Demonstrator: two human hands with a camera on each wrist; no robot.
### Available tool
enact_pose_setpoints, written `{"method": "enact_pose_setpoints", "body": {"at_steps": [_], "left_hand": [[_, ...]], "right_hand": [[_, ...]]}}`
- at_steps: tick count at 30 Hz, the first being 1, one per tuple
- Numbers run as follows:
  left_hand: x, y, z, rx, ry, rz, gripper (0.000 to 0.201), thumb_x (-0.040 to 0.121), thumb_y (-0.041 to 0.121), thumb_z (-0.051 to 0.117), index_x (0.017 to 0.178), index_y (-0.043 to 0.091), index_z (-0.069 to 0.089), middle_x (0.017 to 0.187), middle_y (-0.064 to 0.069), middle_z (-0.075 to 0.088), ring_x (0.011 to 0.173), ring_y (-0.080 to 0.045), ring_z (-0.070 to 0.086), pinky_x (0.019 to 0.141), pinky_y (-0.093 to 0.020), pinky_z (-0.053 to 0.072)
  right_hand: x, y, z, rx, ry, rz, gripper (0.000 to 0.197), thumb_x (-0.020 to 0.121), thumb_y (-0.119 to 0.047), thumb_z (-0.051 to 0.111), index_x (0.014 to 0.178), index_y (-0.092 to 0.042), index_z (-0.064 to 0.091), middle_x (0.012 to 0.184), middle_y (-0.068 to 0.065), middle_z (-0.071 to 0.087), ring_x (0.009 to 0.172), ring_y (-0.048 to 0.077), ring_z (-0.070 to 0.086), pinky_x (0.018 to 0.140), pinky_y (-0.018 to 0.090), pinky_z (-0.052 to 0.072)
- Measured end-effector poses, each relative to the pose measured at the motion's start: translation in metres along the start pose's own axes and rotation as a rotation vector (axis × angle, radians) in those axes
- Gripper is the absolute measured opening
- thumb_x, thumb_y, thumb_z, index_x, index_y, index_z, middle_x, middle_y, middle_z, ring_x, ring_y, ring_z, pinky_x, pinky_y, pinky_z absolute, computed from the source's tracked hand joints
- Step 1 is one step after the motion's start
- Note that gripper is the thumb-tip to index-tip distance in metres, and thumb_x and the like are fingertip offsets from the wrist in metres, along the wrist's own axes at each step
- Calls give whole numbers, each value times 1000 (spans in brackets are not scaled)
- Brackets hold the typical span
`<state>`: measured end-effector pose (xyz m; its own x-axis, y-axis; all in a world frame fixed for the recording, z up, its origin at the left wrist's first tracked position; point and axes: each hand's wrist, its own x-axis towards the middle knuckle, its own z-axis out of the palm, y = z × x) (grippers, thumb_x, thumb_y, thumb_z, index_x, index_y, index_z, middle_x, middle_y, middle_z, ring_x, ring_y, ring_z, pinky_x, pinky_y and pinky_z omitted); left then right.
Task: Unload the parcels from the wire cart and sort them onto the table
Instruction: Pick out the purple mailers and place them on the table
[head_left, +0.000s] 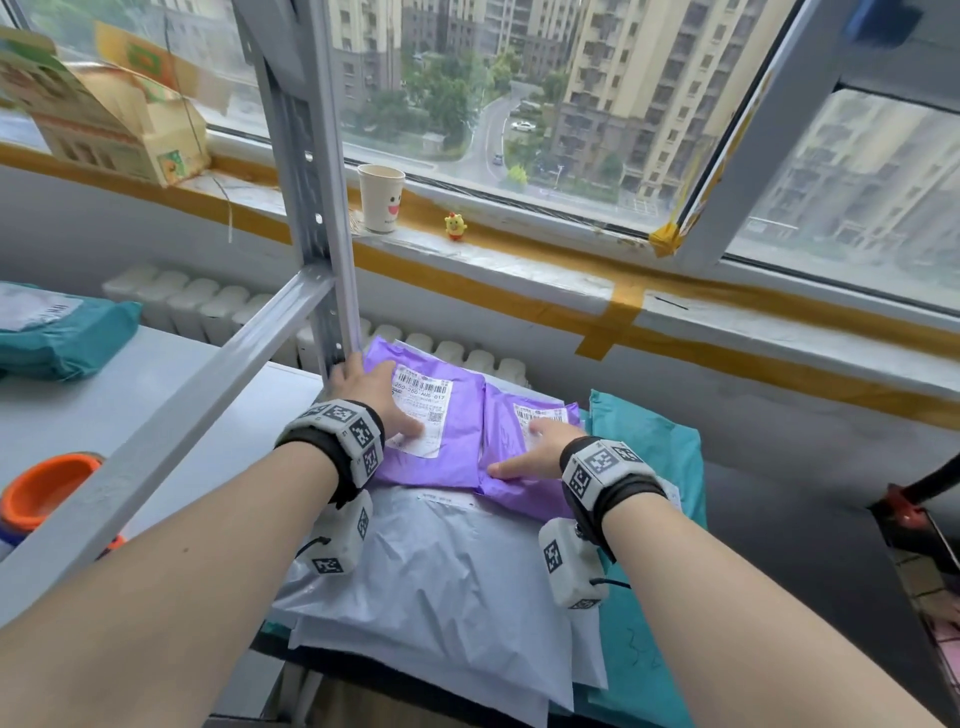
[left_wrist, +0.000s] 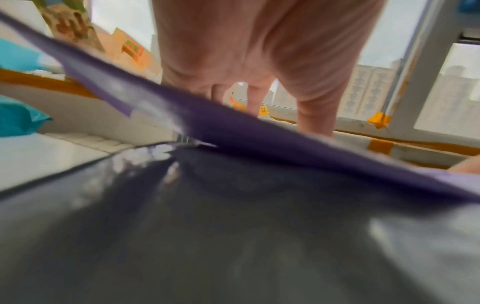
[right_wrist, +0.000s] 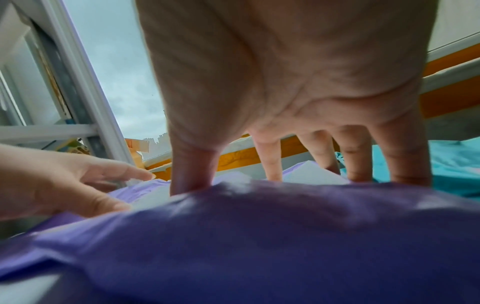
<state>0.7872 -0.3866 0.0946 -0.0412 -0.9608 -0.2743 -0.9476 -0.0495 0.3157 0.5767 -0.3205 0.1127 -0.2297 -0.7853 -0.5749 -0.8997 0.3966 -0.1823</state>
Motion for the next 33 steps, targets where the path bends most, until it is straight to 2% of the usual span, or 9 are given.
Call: {"method": "enact_pose_setpoints", "body": {"at_steps": [2, 3, 6, 9, 12, 15, 21, 29, 33], "left_hand": [[-7, 4, 0, 78, 11, 61, 104, 62, 55, 78, 147, 34, 21, 158, -4, -5, 146, -24, -3, 115, -47, 15], [-8, 7, 1, 121, -15, 101, 106, 60, 60, 77, 147, 35, 22, 158, -2, -3, 146, -23, -3, 115, -50, 13], [-8, 18, 4, 165, -174, 175, 103, 56, 67, 75, 143, 32, 34, 155, -1, 22, 142, -23, 22, 114, -49, 22], [-8, 22, 6, 189, -247, 182, 107, 53, 69, 75, 144, 30, 34, 155, -3, 26, 139, -25, 32, 113, -45, 28], [-9, 23, 9, 231, -250, 178, 107, 54, 69, 74, 145, 31, 31, 155, -1, 26, 139, -24, 33, 115, -46, 22], [-11, 25, 13, 275, -241, 208, 94, 69, 60, 72, 146, 27, 29, 153, -1, 29, 138, -22, 34, 112, -41, 24], [-10, 27, 18, 284, -266, 242, 96, 73, 56, 71, 149, 23, 23, 154, -2, 24, 139, -21, 30, 109, -37, 31], [-3, 27, 14, 166, -236, 240, 102, 67, 58, 75, 148, 22, 26, 153, -3, 30, 141, -19, 28, 113, -35, 29], [-2, 28, 8, 101, -228, 220, 98, 67, 57, 75, 147, 21, 30, 150, -2, 35, 138, -22, 34, 112, -37, 31]], "right_hand": [[-2, 2, -4, -8, -1, -5, 101, 69, -73, 62, 148, -20, 29, 154, 1, 31, 139, 25, 33, 110, 35, 29], [-3, 2, -8, -15, 4, -15, 98, 72, -73, 58, 148, -19, 30, 155, 2, 29, 140, 25, 31, 112, 35, 28], [-8, 5, -18, -14, 11, -59, 82, 81, -66, 54, 145, -18, 35, 154, 1, 31, 140, 23, 32, 112, 34, 28], [-9, 10, -21, 34, -58, -75, 83, 76, -58, 67, 145, -27, 34, 155, -4, 28, 140, 21, 31, 113, 37, 31], [-6, 10, -14, 26, -82, -64, 90, 71, -52, 75, 147, -32, 32, 155, -4, 25, 140, 23, 30, 111, 43, 34], [-1, 8, -1, -43, -35, -67, 92, 71, -52, 76, 148, -30, 30, 155, 0, 27, 142, 25, 27, 114, 43, 28], [13, 7, 9, -66, -53, -7, 105, 65, -58, 77, 150, -30, 21, 157, 6, 19, 143, 29, 24, 114, 48, 28], [14, 14, -9, 83, -7, -13, 98, 71, -50, 77, 149, -17, 28, 155, 4, 27, 142, 25, 27, 114, 39, 27], [10, 17, -13, 130, -12, -33, 92, 73, -53, 74, 148, -21, 32, 154, 0, 29, 140, 23, 31, 113, 36, 30]]}}
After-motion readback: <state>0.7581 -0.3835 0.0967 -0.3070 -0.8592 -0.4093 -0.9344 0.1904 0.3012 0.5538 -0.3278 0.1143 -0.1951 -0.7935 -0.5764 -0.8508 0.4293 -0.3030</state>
